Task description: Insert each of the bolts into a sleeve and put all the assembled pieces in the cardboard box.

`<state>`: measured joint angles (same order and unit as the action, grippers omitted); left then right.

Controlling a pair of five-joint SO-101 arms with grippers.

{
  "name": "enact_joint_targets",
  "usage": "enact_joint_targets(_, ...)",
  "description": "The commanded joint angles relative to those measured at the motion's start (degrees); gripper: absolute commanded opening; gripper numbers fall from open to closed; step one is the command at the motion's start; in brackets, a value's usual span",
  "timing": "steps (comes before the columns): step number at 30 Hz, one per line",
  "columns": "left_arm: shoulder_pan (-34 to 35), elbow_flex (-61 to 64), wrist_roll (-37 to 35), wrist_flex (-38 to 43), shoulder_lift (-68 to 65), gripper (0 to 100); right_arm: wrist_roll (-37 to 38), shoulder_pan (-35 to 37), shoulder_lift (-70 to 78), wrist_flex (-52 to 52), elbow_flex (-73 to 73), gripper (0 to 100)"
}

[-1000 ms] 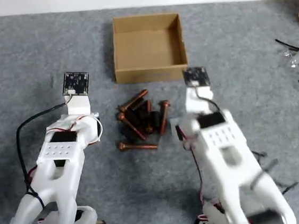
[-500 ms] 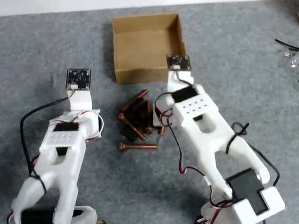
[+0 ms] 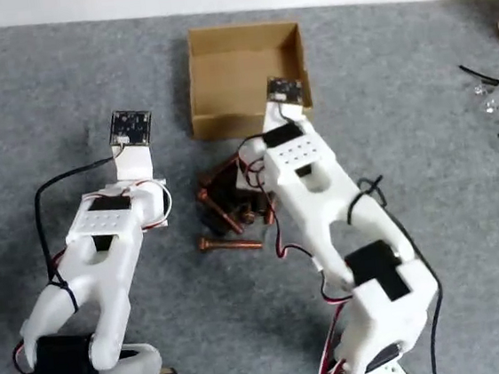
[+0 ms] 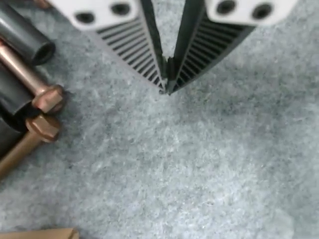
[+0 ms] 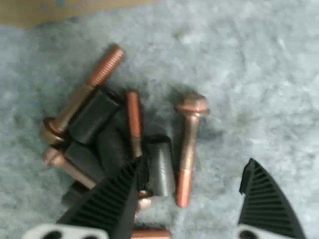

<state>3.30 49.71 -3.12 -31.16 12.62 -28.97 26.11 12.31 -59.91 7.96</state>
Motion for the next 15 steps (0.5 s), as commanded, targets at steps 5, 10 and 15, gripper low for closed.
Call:
enact_joint_targets(5,0.6,-2.9,-0.5,-0.3,0.2,1,-4.0,0.7,-0.1,-0.3,-3.6,27.9)
enact_joint_targets(10,0.6,-2.9,-0.5,-0.3,0.2,1,-3.6,0.7,0.5,4.0,-2.9,27.9)
enact_joint_targets(15,0.5,-2.9,-0.5,-0.3,0.2,1,-3.7,0.7,4.7,4.5,-1.6,27.9)
